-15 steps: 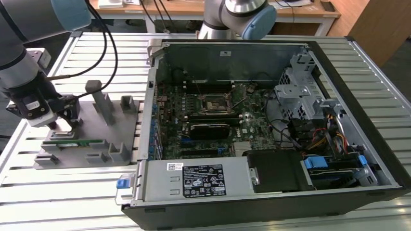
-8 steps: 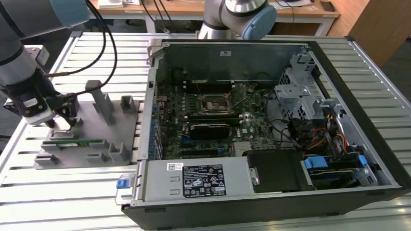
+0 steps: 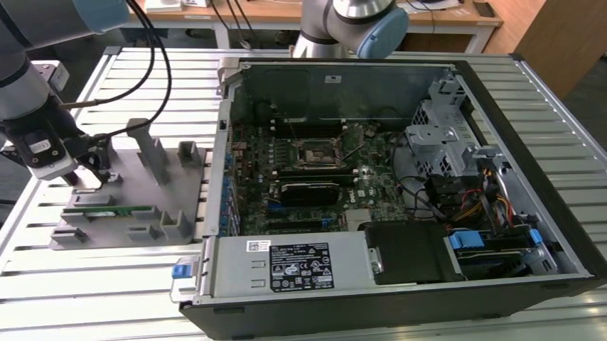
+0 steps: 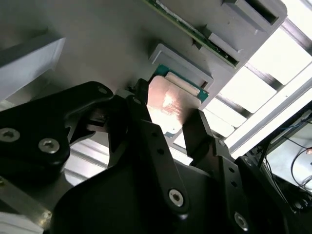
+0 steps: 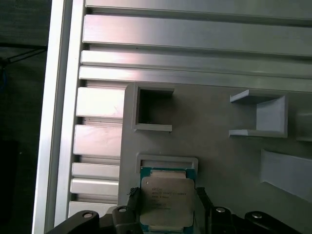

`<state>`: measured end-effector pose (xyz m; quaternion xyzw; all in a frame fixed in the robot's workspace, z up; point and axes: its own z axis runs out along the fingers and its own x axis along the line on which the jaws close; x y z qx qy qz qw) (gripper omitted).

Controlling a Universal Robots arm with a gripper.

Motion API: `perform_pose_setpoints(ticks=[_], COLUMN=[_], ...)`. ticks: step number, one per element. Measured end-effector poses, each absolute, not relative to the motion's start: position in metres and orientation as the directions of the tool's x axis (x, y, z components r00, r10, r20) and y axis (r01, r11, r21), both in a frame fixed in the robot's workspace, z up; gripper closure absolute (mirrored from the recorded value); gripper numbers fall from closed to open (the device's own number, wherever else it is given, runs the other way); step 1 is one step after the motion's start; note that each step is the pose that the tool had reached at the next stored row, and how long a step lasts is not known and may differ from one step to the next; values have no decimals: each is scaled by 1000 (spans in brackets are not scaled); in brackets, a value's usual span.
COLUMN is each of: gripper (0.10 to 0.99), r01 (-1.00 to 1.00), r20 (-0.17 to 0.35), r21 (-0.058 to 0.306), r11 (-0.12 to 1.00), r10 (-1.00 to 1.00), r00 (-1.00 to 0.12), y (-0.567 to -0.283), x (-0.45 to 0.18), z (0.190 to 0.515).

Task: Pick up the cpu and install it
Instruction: 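Pick up the cpu and move it towards the insertion slot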

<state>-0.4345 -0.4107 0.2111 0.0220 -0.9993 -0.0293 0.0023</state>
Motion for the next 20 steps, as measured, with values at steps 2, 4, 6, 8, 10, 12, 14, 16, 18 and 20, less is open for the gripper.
perform_pose_setpoints(ticks=[2,4,6,8,10,12,14,16,18,20], gripper=[557,557,557,557,557,557,557,557,557,557], r01=[-44,-44,-44,-44,-44,-44,-44,-44,-44,-44], r20=[3,3,3,3,3,3,3,3,3,3], r21=[62,62,62,62,62,62,62,62,62,62], r11=[997,997,997,997,997,997,997,997,997,997], r10=[-44,-44,-44,-44,-44,-44,-44,-44,-44,-44], r00=[-999,-999,-999,-999,-999,-999,-999,-999,-999,-999], y=[-411,-411,-411,-411,-411,-411,-411,-411,-410,-410], x=[-434,-435,-435,-435,-435,-435,-435,-435,-435,-435], z=[213,213,214,215,216,217,219,221,222,223])
